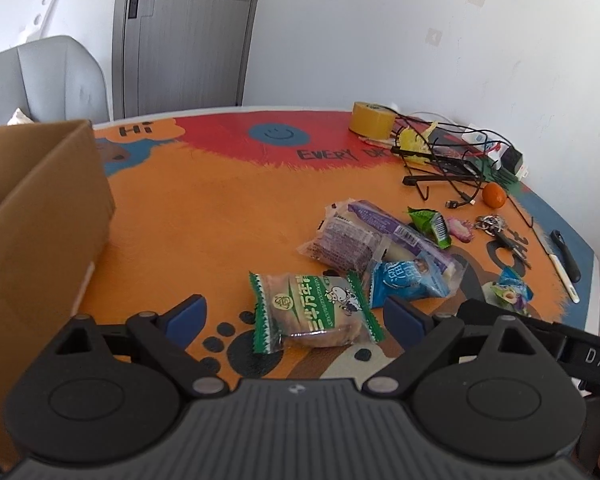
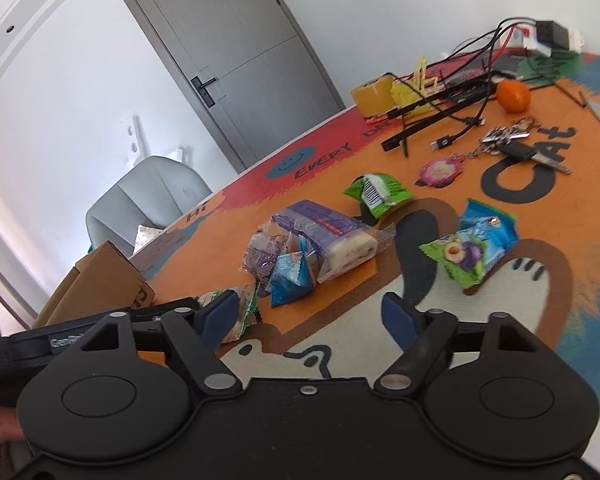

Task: Organize snacks
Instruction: 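Grasp the green-labelled bread pack with the left tool while the right tool reaches the blue snack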

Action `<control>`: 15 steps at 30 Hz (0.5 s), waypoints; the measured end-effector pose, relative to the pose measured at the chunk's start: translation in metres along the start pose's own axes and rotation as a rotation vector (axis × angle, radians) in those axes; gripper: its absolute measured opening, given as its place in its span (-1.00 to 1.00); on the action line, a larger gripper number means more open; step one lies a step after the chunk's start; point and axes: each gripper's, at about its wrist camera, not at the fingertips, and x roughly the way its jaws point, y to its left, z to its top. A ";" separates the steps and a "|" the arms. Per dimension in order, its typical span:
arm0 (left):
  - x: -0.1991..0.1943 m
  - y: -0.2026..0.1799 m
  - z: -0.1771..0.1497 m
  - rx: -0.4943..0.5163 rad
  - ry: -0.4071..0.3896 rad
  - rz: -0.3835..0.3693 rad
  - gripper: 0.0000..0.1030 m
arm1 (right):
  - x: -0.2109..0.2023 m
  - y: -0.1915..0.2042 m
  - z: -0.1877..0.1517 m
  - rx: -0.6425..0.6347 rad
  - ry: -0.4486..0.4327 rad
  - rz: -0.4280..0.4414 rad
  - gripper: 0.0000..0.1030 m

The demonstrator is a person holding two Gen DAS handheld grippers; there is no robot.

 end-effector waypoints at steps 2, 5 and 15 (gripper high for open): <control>0.009 0.000 0.000 -0.009 0.016 -0.004 0.83 | 0.007 -0.002 0.001 0.016 0.012 0.012 0.34; 0.021 -0.004 -0.001 -0.007 0.035 -0.012 0.83 | 0.014 -0.004 0.003 0.034 0.029 0.026 0.19; 0.034 -0.015 -0.005 0.065 0.015 0.054 0.39 | 0.029 0.001 0.005 0.056 0.031 0.032 0.13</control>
